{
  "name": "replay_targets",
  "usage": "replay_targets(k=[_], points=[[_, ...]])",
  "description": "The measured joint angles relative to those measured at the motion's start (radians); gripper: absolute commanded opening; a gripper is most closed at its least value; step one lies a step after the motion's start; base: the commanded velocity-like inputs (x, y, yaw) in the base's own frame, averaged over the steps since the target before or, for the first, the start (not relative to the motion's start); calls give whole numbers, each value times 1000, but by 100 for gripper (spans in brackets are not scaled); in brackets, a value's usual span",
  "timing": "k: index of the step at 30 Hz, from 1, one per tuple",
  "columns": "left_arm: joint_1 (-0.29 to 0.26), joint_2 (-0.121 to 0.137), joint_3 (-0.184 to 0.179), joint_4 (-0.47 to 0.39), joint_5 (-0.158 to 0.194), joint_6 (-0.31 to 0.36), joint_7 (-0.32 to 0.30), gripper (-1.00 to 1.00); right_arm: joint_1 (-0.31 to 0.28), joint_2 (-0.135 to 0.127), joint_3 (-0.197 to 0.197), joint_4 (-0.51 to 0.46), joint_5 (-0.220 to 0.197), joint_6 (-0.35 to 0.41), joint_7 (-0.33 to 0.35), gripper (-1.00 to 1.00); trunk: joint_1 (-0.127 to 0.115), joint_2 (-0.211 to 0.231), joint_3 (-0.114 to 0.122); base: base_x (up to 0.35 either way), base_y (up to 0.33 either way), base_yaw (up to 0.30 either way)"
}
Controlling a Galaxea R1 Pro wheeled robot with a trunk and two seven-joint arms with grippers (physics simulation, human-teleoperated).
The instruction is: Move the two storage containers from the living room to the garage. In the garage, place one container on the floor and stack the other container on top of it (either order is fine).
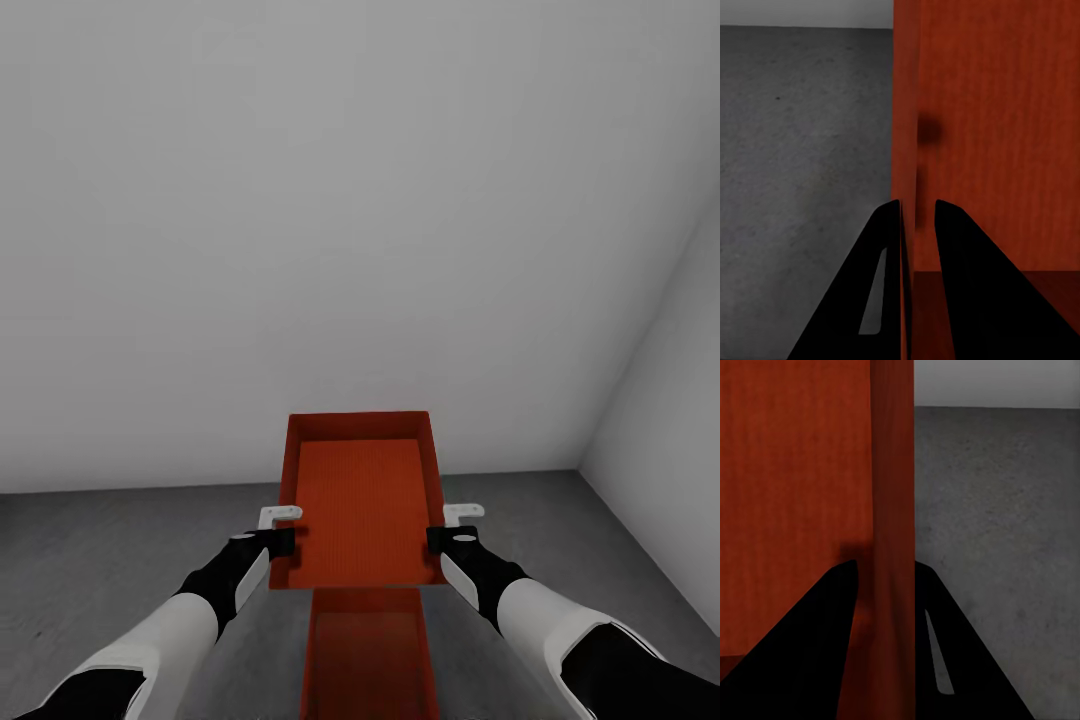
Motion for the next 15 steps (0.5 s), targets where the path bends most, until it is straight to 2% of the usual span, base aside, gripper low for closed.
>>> replay_targets(k=[15], points=[[0,0,2,2,-1,-2,-1,-100,0,0,0,0,0,0,-1,-100,0,0,-24,0,0,0]])
